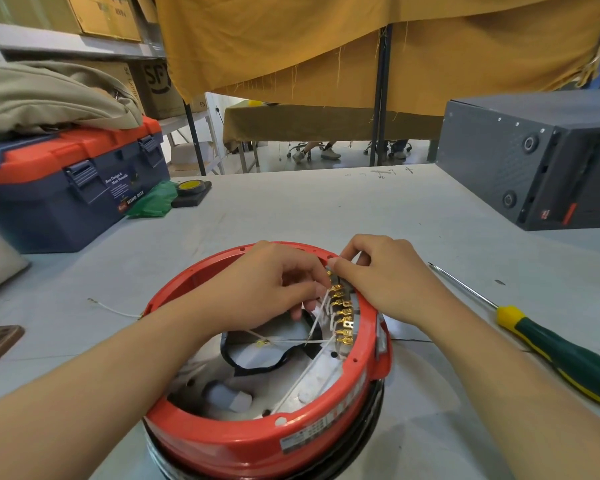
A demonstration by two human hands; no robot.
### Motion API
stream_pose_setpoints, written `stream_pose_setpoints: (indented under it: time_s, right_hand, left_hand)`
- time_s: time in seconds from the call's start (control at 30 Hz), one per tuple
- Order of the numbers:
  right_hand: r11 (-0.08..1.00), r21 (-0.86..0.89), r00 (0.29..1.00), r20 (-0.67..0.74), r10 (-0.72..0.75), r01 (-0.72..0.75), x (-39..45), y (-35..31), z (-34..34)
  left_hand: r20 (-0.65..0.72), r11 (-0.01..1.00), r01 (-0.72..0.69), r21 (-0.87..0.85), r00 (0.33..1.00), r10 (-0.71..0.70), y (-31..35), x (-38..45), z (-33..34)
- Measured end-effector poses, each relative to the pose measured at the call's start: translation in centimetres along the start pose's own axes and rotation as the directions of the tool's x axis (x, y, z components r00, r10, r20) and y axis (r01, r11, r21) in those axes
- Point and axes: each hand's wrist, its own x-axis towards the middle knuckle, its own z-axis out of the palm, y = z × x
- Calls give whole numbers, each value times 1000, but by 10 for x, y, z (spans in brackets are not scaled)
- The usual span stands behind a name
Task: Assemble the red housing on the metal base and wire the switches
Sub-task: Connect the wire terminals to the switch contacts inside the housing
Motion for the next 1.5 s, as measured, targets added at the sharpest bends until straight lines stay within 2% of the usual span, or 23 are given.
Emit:
stream_pose_setpoints:
  time_s: [0.23,0.43,0.63,0.77,1.1,1.3,1.4,1.5]
  right_hand:
    - [988,-142,999,-6,53,-53,-2,-2,-2]
    - [964,-267,998,-63,6,-23,-6,-7,-5]
    - [992,-122,1000,20,0,3,-3,-5,-7]
    - [998,-60,1000,27,16,-15,-3,-5,-8]
    - [997,-77,1000,16,8,-6,-2,-4,-5]
    - [996,-75,999,0,47,-47,-2,-4,-3]
    - [999,26,1000,21,19,-19,-1,-2,-1]
    - [946,313,987,154,40,-87,-1,-1,3]
  left_hand:
    - [-28,996,-46,74,998,48,-2,-2,3]
    - [-35,993,-69,96,997,72,-3,-2,4]
    - [-38,994,-61,88,997,64,-3,-1,5]
    - [-36,996,-54,75,998,57,-3,-1,4]
    - [-48,988,-78,131,995,85,-4,1,6]
    - [-105,986,-89,143,989,105,-2,2,3]
    - [-103,997,-28,76,994,36,0,3,-4]
    - [-128,1000,25,-5,991,-25,-1,0,-20]
